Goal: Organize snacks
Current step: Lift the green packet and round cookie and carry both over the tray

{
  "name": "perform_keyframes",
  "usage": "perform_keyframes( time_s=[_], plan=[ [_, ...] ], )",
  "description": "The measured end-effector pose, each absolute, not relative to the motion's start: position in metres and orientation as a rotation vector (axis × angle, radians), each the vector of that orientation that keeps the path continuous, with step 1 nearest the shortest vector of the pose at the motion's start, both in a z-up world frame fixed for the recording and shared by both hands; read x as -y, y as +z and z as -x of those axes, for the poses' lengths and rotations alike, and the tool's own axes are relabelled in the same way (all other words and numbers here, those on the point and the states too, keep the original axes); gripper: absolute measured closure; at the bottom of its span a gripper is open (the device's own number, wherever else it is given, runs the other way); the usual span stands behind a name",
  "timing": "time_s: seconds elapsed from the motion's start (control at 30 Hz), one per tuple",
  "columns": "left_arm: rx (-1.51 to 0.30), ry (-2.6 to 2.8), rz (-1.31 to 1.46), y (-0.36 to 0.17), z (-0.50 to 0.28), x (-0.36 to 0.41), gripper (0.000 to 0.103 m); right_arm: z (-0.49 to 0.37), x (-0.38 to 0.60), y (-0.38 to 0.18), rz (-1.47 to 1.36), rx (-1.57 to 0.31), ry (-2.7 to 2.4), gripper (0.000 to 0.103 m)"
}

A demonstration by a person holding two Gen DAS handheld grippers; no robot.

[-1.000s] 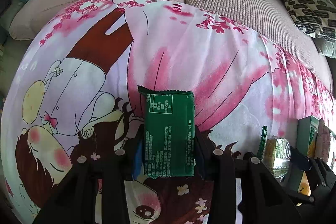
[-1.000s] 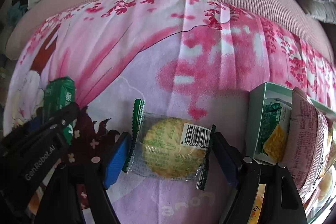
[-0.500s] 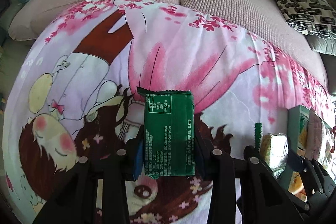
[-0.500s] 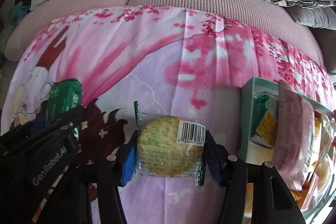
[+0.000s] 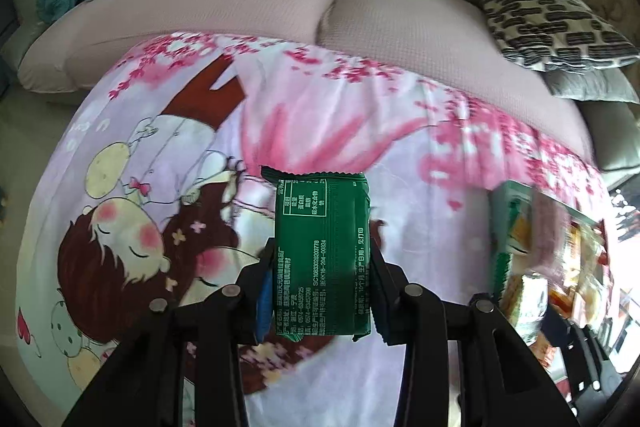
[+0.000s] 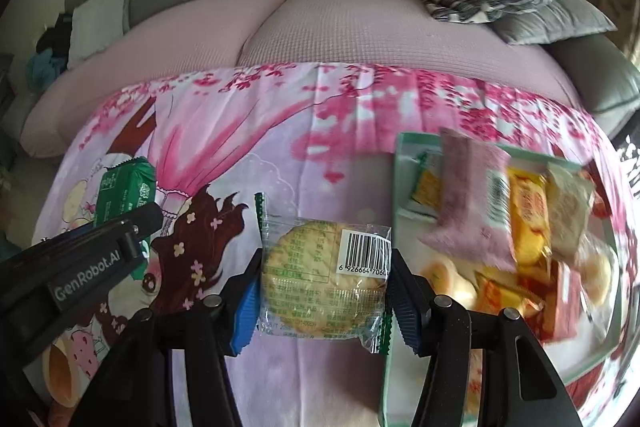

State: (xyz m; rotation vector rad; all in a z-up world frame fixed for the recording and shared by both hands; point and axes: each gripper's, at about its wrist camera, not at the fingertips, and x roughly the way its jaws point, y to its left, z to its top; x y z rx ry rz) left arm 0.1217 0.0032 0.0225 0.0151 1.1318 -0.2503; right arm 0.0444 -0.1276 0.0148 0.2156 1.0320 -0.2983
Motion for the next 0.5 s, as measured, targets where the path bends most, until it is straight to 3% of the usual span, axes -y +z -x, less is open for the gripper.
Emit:
perform_keyframes(
  time_s=[0.23, 0.5],
  plan=[
    [-1.071, -0.385, -0.044, 0.044, -0.098, 0.040, 0.062, -0.002, 0.172, 0.034, -0.293, -0.948, -0.382, 0.043],
    [-1.033, -0.634, -0.195, 0.040, -0.045, 0.142, 0.062, 0.061, 0.267, 0.037, -0.407, -0.920, -0.673, 0.043]
  ],
)
